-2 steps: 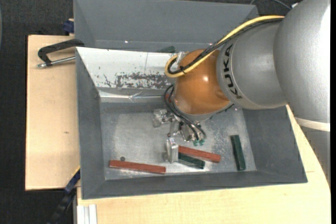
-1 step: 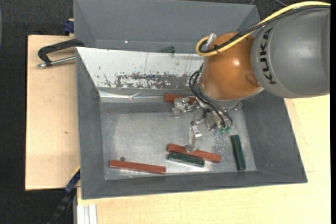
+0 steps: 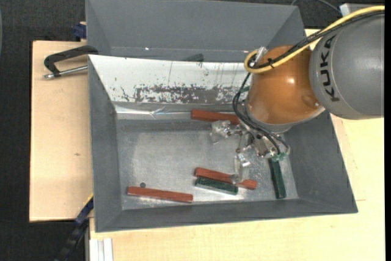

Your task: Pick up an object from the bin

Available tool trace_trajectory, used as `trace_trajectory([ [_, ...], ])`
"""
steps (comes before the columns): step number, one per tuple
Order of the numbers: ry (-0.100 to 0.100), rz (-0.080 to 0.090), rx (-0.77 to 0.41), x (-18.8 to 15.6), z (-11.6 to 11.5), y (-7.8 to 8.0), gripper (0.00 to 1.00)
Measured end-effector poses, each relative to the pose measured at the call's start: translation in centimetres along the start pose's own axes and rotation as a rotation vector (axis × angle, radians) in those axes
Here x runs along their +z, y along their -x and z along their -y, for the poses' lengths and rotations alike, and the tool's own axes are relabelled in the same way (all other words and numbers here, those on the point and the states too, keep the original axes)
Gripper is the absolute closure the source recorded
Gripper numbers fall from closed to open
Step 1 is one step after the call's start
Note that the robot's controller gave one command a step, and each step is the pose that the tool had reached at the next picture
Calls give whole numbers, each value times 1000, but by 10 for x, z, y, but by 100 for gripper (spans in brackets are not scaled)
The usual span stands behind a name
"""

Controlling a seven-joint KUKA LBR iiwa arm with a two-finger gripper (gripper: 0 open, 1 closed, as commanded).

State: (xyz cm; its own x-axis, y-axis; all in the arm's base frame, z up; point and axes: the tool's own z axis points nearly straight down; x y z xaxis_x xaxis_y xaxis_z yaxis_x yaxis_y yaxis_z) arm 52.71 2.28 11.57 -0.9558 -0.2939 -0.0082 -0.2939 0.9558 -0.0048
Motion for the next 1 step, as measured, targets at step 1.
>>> trace_trajectory([
  [1,6,-5,-116,39,-21,-26,0],
])
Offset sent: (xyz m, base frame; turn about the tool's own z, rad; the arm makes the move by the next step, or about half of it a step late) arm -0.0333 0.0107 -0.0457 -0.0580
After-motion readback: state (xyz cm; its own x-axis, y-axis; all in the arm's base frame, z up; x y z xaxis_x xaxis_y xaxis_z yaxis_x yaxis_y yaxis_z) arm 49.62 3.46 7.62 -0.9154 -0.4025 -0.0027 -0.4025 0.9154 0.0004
